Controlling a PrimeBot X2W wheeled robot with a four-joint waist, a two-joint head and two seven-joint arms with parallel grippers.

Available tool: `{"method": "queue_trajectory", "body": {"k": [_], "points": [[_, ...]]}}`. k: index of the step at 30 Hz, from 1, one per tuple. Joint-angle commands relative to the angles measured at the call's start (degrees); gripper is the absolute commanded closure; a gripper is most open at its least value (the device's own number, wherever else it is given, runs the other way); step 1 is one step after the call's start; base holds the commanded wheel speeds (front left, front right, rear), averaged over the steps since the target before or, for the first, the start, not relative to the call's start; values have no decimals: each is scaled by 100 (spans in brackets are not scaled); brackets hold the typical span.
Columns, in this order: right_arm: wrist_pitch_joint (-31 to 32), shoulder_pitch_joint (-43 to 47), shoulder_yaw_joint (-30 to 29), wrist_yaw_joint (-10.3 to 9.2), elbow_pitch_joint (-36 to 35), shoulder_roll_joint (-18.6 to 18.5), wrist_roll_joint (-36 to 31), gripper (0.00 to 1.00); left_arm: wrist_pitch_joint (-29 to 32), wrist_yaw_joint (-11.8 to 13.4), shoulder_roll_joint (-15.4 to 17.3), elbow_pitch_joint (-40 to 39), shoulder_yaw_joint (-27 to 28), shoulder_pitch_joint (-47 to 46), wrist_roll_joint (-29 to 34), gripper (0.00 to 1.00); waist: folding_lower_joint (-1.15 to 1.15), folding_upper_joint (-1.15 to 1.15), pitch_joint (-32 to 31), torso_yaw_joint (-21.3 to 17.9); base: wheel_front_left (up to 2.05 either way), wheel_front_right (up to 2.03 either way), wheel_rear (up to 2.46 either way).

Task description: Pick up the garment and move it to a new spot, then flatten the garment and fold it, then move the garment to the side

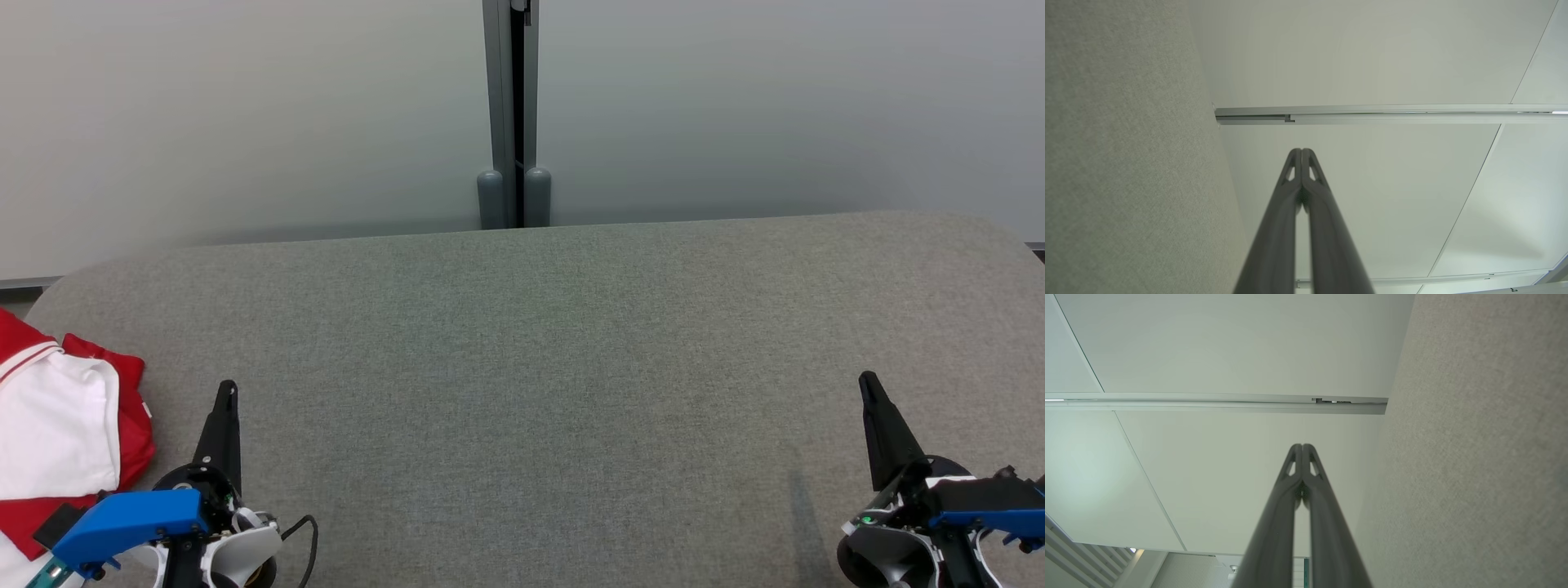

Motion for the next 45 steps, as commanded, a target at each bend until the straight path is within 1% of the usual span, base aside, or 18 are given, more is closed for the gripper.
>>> {"method": "queue_trajectory", "body": {"k": [1, 8, 9, 14, 19, 29, 45], "points": [[24, 59, -7, 2, -21, -32, 15, 100, 19, -25, 16, -26, 8, -53, -23, 100, 0, 0, 0, 0, 0, 0, 0], [24, 59, -7, 2, -21, -32, 15, 100, 18, -25, 16, -26, 8, -53, -23, 100, 0, 0, 0, 0, 0, 0, 0], [-2, 1, 2, 0, 7, 3, -2, 0, -4, 1, -2, 11, -1, 3, 2, 0, 0, 0, 0, 0, 0, 0, 0], [-57, 44, 41, -1, 126, 22, -53, 0, -80, 3, -29, 162, -29, 121, 58, 0, 0, 0, 5, 0, 0, 0, 0], [-222, 7, 180, -1, 128, -53, -275, 0, -228, 2, -6, 192, -65, 66, 385, 0, 0, 0, 17, 1, 0, 0, 0], [-492, -113, 253, 0, 157, -92, -1176, 0, -497, 0, -6, 204, -105, -48, 1483, 0, 0, 0, 40, -4, 0, 0, 0], [-864, -249, 430, 1, 54, -128, -2934, 0, -869, -3, 3, 221, -236, -178, 3382, 0, 0, 0, 68, -17, 0, 0, 0]]}}
